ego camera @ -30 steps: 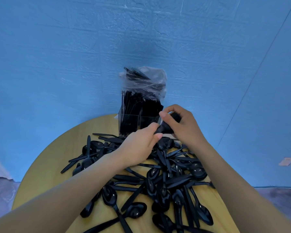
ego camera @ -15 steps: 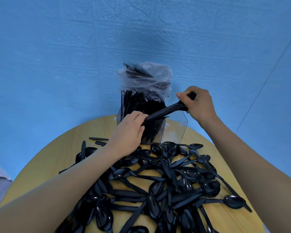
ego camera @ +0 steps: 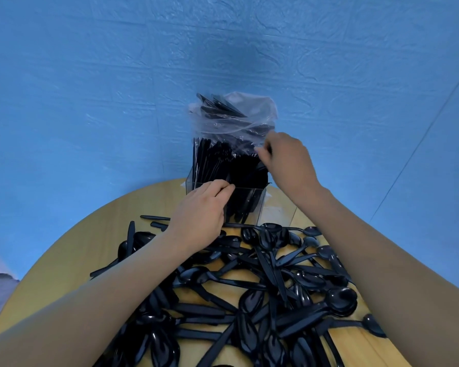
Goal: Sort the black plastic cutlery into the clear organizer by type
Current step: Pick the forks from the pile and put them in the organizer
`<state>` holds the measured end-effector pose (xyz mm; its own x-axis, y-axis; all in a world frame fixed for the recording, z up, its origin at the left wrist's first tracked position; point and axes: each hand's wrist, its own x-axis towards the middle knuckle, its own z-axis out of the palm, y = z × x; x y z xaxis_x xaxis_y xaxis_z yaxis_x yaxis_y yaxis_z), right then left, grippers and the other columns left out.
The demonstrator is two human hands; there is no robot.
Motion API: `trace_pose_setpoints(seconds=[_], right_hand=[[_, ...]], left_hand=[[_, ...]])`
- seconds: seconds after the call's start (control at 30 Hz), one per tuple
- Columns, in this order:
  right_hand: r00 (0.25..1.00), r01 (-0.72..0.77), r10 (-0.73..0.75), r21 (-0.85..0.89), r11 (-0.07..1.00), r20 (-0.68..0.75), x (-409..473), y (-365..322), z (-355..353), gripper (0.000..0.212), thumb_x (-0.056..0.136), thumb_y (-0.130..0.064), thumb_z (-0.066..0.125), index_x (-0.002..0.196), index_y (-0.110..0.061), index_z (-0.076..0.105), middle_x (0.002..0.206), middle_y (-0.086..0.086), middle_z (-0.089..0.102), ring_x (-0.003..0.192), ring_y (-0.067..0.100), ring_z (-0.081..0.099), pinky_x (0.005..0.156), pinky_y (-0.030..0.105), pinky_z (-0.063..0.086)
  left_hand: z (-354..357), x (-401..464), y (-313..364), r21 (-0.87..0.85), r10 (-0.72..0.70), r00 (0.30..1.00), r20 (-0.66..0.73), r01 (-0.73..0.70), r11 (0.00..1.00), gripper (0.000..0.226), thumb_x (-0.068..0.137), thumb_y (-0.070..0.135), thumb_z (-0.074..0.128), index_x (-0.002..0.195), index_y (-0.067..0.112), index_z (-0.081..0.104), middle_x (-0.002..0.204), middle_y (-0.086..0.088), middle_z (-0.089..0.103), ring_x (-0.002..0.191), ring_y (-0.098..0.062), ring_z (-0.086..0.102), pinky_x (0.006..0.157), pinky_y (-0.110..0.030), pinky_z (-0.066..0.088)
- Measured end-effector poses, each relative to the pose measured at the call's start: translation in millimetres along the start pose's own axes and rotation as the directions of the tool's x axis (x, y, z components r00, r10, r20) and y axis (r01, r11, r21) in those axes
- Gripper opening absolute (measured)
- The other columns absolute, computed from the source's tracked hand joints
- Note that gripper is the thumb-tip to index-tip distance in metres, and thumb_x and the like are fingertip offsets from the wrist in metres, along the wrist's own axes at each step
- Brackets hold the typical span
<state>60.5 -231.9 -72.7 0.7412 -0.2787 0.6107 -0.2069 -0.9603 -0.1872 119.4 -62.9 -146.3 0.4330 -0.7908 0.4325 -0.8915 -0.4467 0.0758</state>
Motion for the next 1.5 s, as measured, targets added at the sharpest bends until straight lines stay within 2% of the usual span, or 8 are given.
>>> trace_pose_setpoints(seconds=[0.3, 0.53, 0.77, 0.9, 1.1, 1.27, 1.4, 1.5], right_hand=[[0.977, 0.136, -0.161, -0.170, 0.976, -0.139, -17.0, -4.9, 33.9, 0.044, 0.098, -0.035, 0.032, 0.084, -0.002, 0.058, 0.090, 0.013, 0.056, 0.076, 0.029, 0.053, 0.048, 0.029, 0.034], [0.984, 0.062, -0.018, -0.255, 0.965, 0.175, -28.7, -4.0, 36.9, 0.051, 0.100, -0.044, 0.027, 0.143, -0.016, 0.032, 0.143, 0.006, 0.030, 0.121, 0.029, 0.031, 0.092, 0.038, 0.026], [0.983, 0.094, -0.095, -0.016, 0.995, -0.160, -77.1, -42.8, 32.1, 0.032, 0.088, -0.027, 0.042, 0.111, -0.009, 0.057, 0.110, 0.011, 0.051, 0.093, 0.024, 0.040, 0.071, 0.032, 0.034], [0.990, 0.081, -0.097, 0.148, 0.986, 0.101, -105.0, -69.3, 47.0, 0.029, 0.091, -0.025, 0.046, 0.113, -0.011, 0.058, 0.110, 0.007, 0.049, 0.096, 0.024, 0.044, 0.082, 0.040, 0.043], [0.835, -0.014, -0.108, 0.218, 0.976, 0.539, -127.2, -109.8, 57.0, 0.046, 0.098, -0.039, 0.044, 0.141, -0.024, 0.040, 0.142, 0.000, 0.034, 0.129, 0.024, 0.029, 0.108, 0.039, 0.029], [0.794, 0.078, -0.302, 0.406, 0.911, 0.527, -137.3, -124.1, 47.0, 0.030, 0.098, -0.030, 0.047, 0.121, -0.019, 0.062, 0.122, -0.004, 0.056, 0.111, 0.008, 0.043, 0.099, 0.025, 0.032], [0.899, -0.011, -0.130, 0.317, 0.948, 0.419, -120.1, -109.3, 52.5, 0.025, 0.096, -0.014, 0.050, 0.115, -0.017, 0.066, 0.115, -0.003, 0.062, 0.109, 0.012, 0.050, 0.098, 0.027, 0.039], [0.839, -0.026, -0.058, 0.148, 0.989, 0.540, -105.2, -97.3, 63.1, 0.038, 0.095, -0.005, 0.048, 0.129, -0.019, 0.056, 0.131, -0.001, 0.052, 0.122, 0.021, 0.041, 0.104, 0.030, 0.034]], left_hand=[[2.5, -0.2, -1.0, -0.007, 0.019, 1.000, 0.009, -0.019, 1.000, 0.054, 0.092, 0.008, 0.045, 0.145, 0.009, 0.034, 0.142, -0.006, 0.040, 0.129, -0.022, 0.039, 0.105, -0.032, 0.035], [-4.3, -2.0, -5.5, -0.053, 0.018, 0.996, 0.092, -0.014, 0.998, 0.060, 0.095, 0.014, 0.045, 0.150, 0.015, 0.020, 0.153, 0.000, 0.024, 0.138, -0.016, 0.026, 0.112, -0.026, 0.023], [-28.8, -48.9, -22.3, -0.295, -0.156, 0.986, 0.061, 0.167, 0.941, 0.042, 0.096, 0.022, 0.049, 0.138, 0.020, 0.044, 0.142, 0.007, 0.037, 0.122, -0.012, 0.043, 0.095, -0.019, 0.031], [-39.0, -94.2, -45.5, -0.336, -0.283, 0.958, 0.037, 0.279, 0.900, 0.031, 0.096, 0.022, 0.051, 0.127, 0.020, 0.054, 0.129, 0.007, 0.044, 0.117, -0.011, 0.044, 0.090, -0.021, 0.030], [-34.1, -148.9, -73.7, -0.344, -0.347, 0.922, 0.172, 0.386, 0.856, 0.052, 0.089, 0.048, 0.042, 0.134, 0.023, 0.048, 0.141, 0.006, 0.039, 0.131, -0.014, 0.035, 0.109, -0.029, 0.028], [-24.2, -168.8, -79.9, -0.432, -0.337, 0.922, 0.192, 0.388, 0.814, 0.063, 0.085, 0.070, 0.033, 0.135, 0.034, 0.044, 0.140, 0.018, 0.035, 0.133, -0.005, 0.029, 0.111, -0.027, 0.024], [-20.0, -172.1, -76.5, -0.429, -0.346, 0.923, 0.166, 0.383, 0.818, 0.059, 0.084, 0.062, 0.032, 0.135, 0.034, 0.044, 0.141, 0.020, 0.036, 0.132, -0.002, 0.030, 0.108, -0.025, 0.028], [-21.2, -172.5, -74.8, -0.418, -0.342, 0.925, 0.164, 0.379, 0.826, 0.058, 0.085, 0.058, 0.033, 0.136, 0.032, 0.044, 0.142, 0.020, 0.035, 0.131, 0.000, 0.030, 0.105, -0.022, 0.029]])
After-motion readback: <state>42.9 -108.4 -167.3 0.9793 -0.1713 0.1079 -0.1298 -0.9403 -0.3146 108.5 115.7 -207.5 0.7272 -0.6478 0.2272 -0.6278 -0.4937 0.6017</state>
